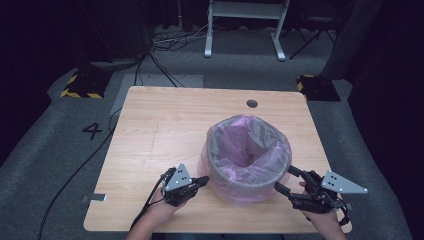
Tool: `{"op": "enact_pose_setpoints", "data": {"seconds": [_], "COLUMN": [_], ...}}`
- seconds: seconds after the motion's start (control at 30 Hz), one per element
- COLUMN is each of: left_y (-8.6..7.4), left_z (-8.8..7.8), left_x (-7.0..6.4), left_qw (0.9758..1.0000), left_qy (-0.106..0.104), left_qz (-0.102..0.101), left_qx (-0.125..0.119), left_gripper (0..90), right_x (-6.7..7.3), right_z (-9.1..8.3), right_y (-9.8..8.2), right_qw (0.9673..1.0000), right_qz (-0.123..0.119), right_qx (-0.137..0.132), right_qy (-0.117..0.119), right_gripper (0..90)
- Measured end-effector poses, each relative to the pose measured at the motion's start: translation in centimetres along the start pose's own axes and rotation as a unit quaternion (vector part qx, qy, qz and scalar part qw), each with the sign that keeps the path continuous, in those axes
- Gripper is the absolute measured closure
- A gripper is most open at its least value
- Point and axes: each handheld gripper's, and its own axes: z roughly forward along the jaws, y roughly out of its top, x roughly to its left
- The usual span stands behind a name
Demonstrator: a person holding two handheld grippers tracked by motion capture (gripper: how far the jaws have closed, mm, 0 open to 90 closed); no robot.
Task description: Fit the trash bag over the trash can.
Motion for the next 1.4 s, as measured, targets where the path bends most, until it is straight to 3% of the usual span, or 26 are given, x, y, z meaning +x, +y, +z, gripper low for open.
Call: {"op": "enact_pose_setpoints", "data": {"seconds": [0.1, 0.17, 0.3, 0.37, 0.47, 0.67, 0.77, 0.83, 0.87, 0.97, 1.07, 1.2, 1.4], "left_y": [0.0, -0.1, -0.4, -0.8, -1.5, -2.3, -2.5, -2.4, -2.4, -2.1, -2.1, -2.2, -2.7], "left_z": [0.2, 0.3, 0.6, 1.0, 1.6, 1.8, 1.6, 1.4, 1.4, 1.0, 0.8, 0.6, -0.6], "left_x": [-0.2, -0.1, 0.2, 0.4, 0.6, 1.4, 1.6, 1.7, 1.7, 1.8, 1.9, 2.0, 2.4], "left_qw": [1.0, 0.9999, 0.9996, 0.9987, 0.997, 0.9958, 0.9957, 0.9962, 0.9961, 0.9963, 0.9955, 0.9944, 0.993], "left_qy": [-0.001, -0.003, 0.003, 0.001, 0.003, 0.018, 0.022, 0.022, 0.024, 0.031, 0.036, 0.054, 0.072], "left_qz": [0.003, 0.001, -0.002, -0.009, -0.016, -0.022, -0.028, -0.031, -0.038, -0.045, -0.049, -0.053, -0.066], "left_qx": [0.006, 0.01, 0.027, 0.05, 0.075, 0.086, 0.085, 0.078, 0.076, 0.066, 0.073, 0.073, 0.067], "left_gripper": [90.0, 90.0, 90.0, 90.0, 90.0, 90.0, 89.6, 81.4, 72.1, 55.1, 34.8, 15.2, 12.3], "right_x": [0.1, 0.2, 0.3, 0.4, 0.4, 0.1, -0.1, -0.2, -0.3, -0.5, -0.7, -1.3, -1.9], "right_z": [0.3, 0.3, 0.6, 0.9, 1.2, 1.5, 1.2, 0.8, 0.6, -0.1, -0.5, -1.1, -1.8], "right_y": [0.1, -0.2, -1.0, -1.6, -3.0, -4.6, -4.7, -4.5, -4.3, -3.8, -3.3, -2.9, -2.1], "right_qw": [0.9998, 0.9997, 0.9994, 0.9985, 0.9978, 0.9961, 0.9963, 0.9974, 0.9975, 0.9981, 0.9981, 0.9972, 0.9965], "right_qz": [-0.013, -0.022, -0.017, -0.022, -0.008, 0.007, 0.012, 0.016, 0.024, 0.03, 0.029, 0.037, 0.039], "right_qx": [0.007, 0.007, 0.029, 0.051, 0.066, 0.088, 0.084, 0.069, 0.065, 0.051, 0.046, 0.039, 0.032], "right_qy": [0.01, 0.003, -0.002, -0.004, -0.004, -0.009, -0.01, -0.011, -0.015, -0.017, -0.028, -0.051, -0.066], "right_gripper": [69.5, 90.0, 90.0, 90.0, 90.0, 90.0, 90.0, 68.4, 60.5, 41.4, 25.9, 13.7, 7.0]}}
